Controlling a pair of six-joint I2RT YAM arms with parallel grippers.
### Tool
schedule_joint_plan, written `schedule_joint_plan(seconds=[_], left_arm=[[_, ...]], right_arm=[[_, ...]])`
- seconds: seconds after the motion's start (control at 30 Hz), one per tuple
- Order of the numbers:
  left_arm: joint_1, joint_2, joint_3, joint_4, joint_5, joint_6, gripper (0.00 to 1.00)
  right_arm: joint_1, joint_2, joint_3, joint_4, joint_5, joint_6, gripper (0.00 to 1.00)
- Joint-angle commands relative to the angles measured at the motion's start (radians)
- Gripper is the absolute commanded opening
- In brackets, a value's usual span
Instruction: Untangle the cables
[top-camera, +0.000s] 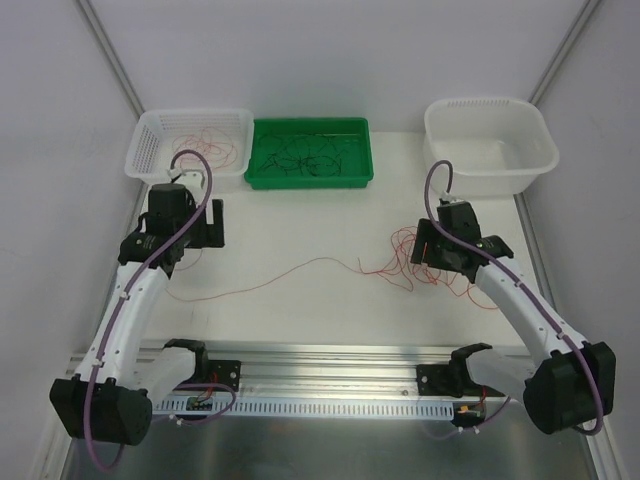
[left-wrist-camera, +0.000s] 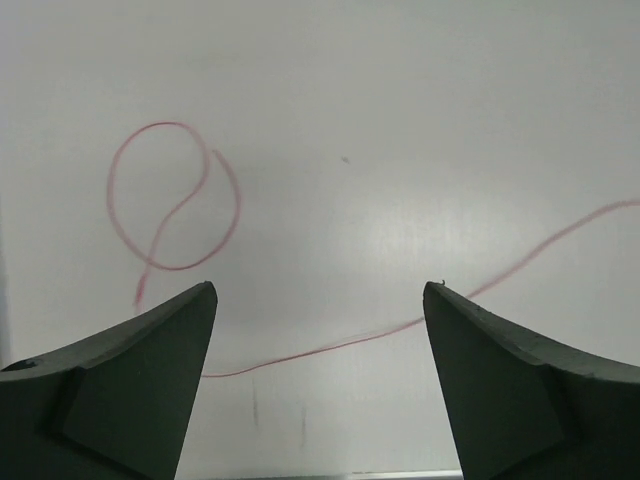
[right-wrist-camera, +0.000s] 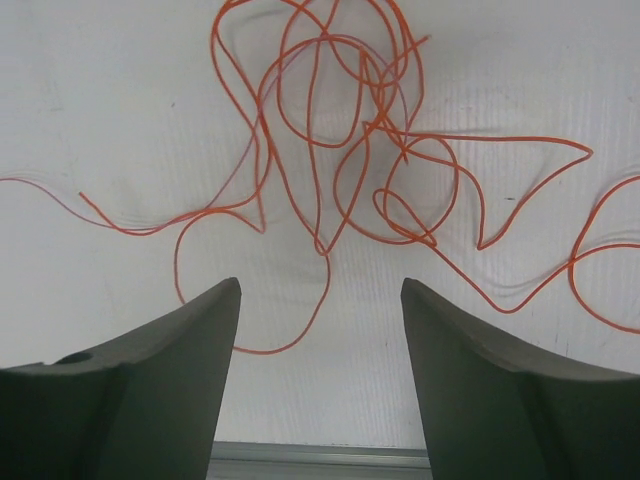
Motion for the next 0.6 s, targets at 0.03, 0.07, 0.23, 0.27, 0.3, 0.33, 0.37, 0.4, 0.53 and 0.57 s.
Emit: schedule_joint_plan(seconds=[0.03,0.07,0.23,0.27,0.3,0.33,0.37,0.4,0.53,0.57], left_arm=[[-0.132,0.004,-0.005,0.036,0.293,0.106,0.88],[-0.178,0.008,-0.007,0.055,0.313,0.144,0.9],[-0.418,0.083,-0.036,0.176,0.473,0.273,0.96],[-0.442,0.099,-0.041,0.219,0.495,0.328,0.98],[-0.486,0.137,-0.042,0.24,0.518,0.354,0.99],[-0.503,0.159,-0.041,0.259,0.525,0.377,0.99],[-0.522,0.183,-0.038,0.303,0.532,0.423,0.99],[-0.535,0.235,-0.036,0.322,0.543,0.445,0.99],[-0.594,0.396,0.048,0.354,0.595,0.531,0.99],[-0.614,0.427,0.065,0.356,0.613,0.572,0.99]], right_arm=[[0.043,-0.092,0.004,-0.009,-0.012,-0.04,0.73],[0.049,-0.103,0.0,-0.01,-0.029,-0.049,0.75],[0.068,-0.175,-0.024,0.002,-0.098,-0.068,0.84],[0.068,-0.198,-0.026,0.005,-0.142,-0.068,0.84],[0.069,-0.207,-0.027,0.005,-0.158,-0.068,0.85],[0.071,-0.221,-0.032,0.007,-0.173,-0.069,0.85],[0.072,-0.244,-0.038,0.007,-0.199,-0.069,0.86],[0.072,-0.259,-0.042,0.007,-0.21,-0.068,0.87],[0.072,-0.33,-0.056,-0.002,-0.236,-0.068,0.89],[0.075,-0.347,-0.058,-0.016,-0.235,-0.068,0.89]])
